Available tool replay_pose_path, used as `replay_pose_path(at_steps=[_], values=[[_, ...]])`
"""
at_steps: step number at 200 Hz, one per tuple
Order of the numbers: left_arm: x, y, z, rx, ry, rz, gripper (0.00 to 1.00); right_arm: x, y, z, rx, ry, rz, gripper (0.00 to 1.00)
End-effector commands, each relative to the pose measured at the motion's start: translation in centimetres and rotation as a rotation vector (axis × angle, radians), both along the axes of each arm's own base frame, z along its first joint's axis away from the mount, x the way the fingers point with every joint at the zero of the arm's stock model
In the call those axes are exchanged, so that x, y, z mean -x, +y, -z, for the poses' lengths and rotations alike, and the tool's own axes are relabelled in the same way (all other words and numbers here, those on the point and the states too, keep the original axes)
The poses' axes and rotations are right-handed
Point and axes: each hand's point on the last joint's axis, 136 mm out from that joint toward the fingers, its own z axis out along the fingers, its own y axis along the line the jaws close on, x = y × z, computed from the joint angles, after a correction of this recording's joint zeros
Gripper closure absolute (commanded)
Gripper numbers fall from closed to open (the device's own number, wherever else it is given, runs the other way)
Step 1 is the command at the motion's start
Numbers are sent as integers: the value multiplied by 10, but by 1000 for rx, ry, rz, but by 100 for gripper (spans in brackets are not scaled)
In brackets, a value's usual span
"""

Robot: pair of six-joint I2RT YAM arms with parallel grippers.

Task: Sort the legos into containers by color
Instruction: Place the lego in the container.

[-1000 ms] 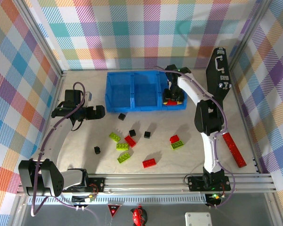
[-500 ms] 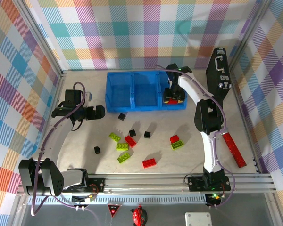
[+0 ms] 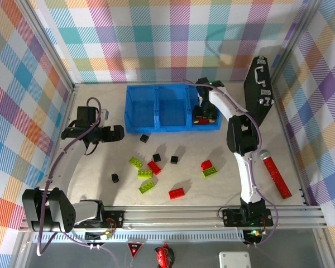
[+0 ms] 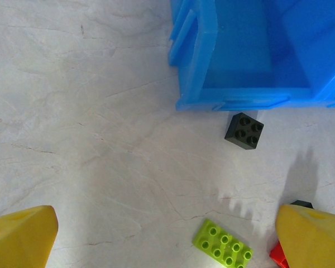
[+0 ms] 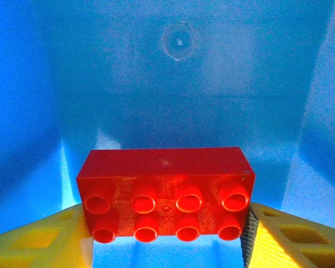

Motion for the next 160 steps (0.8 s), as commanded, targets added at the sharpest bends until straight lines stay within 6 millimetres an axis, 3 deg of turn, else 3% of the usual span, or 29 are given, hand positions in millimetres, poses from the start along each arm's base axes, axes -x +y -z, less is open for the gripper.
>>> replay_pose_path(at_steps=[1, 31, 61, 160], values=[[3, 5, 5, -17, 19, -2, 0, -4, 0, 4, -17, 11, -2, 37], [2, 5, 5, -18, 19, -3, 0, -3, 0, 14, -12, 30, -1, 36], [2, 5, 5, -18, 19, -2, 0, -4, 1, 11, -19, 25, 0, 32], [3, 3, 3, -9, 13, 5, 0, -5, -1, -48, -27, -57, -3, 25]])
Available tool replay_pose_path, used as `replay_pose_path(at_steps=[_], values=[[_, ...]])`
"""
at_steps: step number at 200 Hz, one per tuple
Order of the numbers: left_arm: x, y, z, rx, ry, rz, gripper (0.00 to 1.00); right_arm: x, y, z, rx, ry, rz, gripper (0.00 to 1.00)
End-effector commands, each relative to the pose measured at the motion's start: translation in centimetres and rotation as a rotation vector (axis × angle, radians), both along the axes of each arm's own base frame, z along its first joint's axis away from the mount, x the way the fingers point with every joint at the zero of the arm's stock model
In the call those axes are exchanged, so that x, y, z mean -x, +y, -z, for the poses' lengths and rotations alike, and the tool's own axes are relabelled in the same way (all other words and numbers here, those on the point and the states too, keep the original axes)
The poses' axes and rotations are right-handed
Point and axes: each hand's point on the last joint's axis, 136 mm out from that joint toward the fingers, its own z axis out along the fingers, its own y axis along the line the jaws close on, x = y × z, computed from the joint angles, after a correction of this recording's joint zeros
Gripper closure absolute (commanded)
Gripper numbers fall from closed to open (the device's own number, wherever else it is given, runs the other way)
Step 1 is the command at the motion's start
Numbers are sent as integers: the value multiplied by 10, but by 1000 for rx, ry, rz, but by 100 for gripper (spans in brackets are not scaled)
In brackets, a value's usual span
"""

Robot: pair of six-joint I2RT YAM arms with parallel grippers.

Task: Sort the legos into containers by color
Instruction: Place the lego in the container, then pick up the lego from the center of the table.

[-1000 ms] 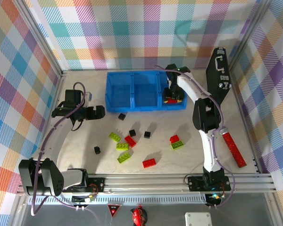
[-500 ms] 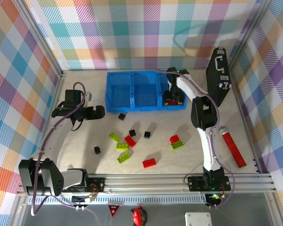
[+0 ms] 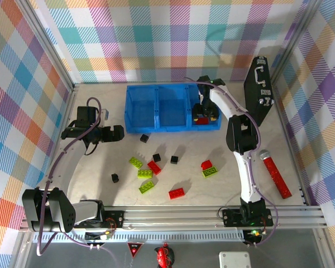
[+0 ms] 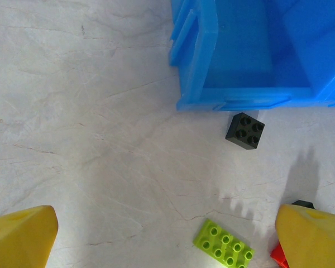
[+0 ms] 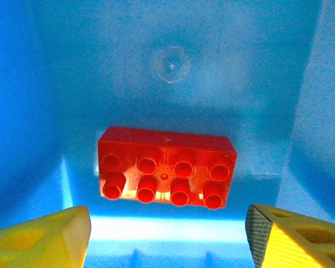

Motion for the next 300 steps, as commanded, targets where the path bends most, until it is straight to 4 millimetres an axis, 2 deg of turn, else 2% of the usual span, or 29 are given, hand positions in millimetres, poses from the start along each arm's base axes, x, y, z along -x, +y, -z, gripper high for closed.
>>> replay_pose_path(at_steps=[1, 70, 122, 151, 186, 216, 269, 300], values=[[3, 3, 2, -8, 13, 3, 0, 4, -2, -42, -19, -46, -8, 25], [3, 0, 1, 19, 4, 1, 0, 20, -1, -84, -61, -92, 2, 25], [-1, -20, -10, 108, -17, 2, 2, 45, 1, -113, -138, -136, 13, 25], [1, -32, -15, 100, -4, 19, 4, 61, -1, -119, -173, -155, 21, 25], [0, -51, -15, 102, -12, 27, 4, 78, -2, -116, -200, -160, 26, 26], [-6, -73, 1, 64, -13, 76, 10, 88, -4, -115, -206, -153, 20, 26], [-29, -110, 47, 7, 26, 174, 25, 101, -14, -125, -175, -176, 15, 26], [-39, -122, 75, -39, 77, 199, 31, 108, -21, -124, -148, -171, 16, 27]])
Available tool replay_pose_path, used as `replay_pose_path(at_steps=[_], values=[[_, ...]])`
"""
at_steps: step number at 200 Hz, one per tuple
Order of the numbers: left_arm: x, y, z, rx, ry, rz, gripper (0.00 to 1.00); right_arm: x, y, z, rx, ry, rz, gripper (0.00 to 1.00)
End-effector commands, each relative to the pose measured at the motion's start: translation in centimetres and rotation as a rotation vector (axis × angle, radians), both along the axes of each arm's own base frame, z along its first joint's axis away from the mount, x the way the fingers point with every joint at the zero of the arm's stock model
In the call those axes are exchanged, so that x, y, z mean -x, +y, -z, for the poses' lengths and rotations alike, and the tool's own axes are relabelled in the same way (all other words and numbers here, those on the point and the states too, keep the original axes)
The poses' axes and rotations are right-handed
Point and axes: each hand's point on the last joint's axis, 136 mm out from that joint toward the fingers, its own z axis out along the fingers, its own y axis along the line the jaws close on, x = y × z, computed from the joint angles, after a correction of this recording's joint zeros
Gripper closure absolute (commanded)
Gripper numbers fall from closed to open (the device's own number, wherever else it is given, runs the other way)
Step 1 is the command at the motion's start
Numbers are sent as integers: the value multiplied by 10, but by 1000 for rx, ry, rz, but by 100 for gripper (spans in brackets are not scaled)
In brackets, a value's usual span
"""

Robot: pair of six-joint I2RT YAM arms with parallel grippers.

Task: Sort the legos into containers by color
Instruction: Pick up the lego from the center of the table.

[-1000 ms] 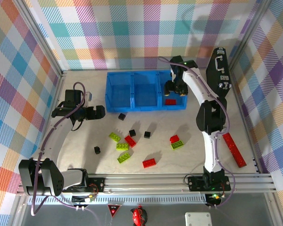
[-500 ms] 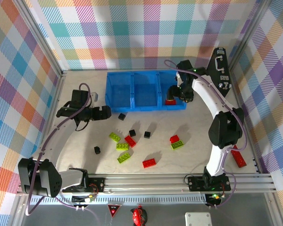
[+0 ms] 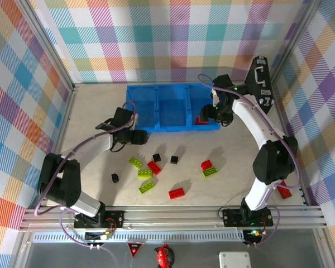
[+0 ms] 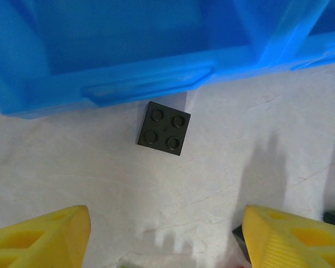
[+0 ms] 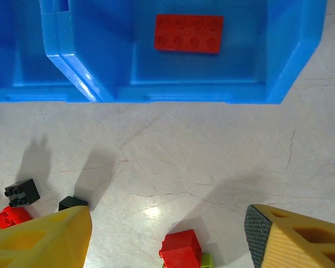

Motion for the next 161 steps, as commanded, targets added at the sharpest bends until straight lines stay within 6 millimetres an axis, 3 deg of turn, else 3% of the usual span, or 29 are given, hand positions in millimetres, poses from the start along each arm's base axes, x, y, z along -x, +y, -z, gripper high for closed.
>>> replay_pose_path(at_steps=[1, 59, 98, 161], values=[[-18, -10, 3, -30, -32, 19, 31, 8, -7, -5, 22, -9, 1, 27], [-29, -13, 41, -98, -20, 35, 41, 14, -12, -6, 39, -4, 3, 27], [-42, -25, 43, -88, -56, 46, 44, 16, -14, -5, 49, 0, 2, 27], [-52, -23, 57, -143, -42, 12, 50, 20, -18, -2, 66, 6, -4, 27]])
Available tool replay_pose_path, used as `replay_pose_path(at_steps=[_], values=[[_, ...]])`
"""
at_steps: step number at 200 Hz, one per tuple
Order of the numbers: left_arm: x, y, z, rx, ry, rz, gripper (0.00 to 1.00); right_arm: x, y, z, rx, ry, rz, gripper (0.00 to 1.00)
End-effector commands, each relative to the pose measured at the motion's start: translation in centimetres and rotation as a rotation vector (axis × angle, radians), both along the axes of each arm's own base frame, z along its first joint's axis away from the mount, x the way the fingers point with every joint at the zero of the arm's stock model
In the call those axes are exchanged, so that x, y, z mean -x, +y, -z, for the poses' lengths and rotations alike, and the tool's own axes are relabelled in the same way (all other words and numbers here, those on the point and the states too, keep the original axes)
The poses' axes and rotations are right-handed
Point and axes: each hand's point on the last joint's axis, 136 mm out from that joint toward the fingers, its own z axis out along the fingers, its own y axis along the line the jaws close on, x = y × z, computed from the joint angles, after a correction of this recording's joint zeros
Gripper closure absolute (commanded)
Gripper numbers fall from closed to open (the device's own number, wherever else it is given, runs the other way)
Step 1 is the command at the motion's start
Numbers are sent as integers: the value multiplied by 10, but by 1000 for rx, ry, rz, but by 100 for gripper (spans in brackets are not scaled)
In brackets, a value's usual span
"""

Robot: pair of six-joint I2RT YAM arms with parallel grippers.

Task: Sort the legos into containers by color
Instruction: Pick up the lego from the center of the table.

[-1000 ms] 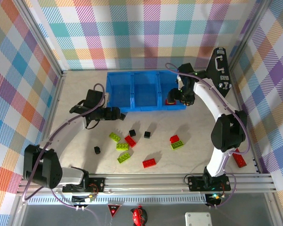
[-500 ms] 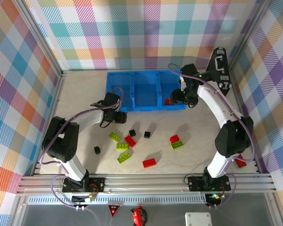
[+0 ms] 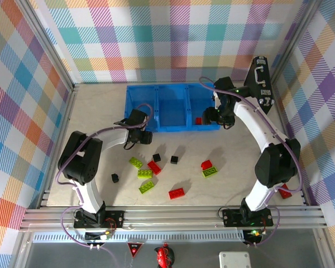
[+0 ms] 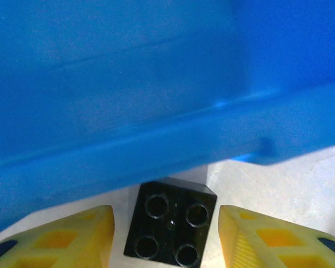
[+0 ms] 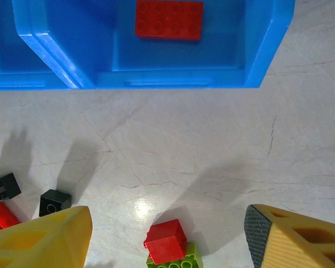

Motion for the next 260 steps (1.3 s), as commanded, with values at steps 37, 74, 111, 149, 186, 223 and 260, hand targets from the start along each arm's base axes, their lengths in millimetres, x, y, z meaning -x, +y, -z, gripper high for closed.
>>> replay_pose_path(at_steps=[37, 74, 111, 149, 186, 223, 260], values=[[-12, -4, 0, -31, -27, -15, 56, 8, -6, -7, 15, -6, -6, 27], [-11, -3, 0, -39, -26, -19, 63, 8, -6, -7, 14, -5, -6, 27], [-9, -3, -4, -38, -28, -19, 65, 9, -6, -8, 12, -9, -8, 27], [-6, -4, -12, -21, -36, -24, 66, 9, -5, -10, 4, -11, -5, 27], [7, -2, -21, -6, -18, -34, 67, 11, -5, -9, -1, -8, -2, 27], [15, -2, -37, 29, -28, -49, 67, 13, -5, -11, -2, -10, -2, 27], [13, 0, -65, 36, -64, -58, 68, 15, -6, -12, -5, -11, 4, 27]])
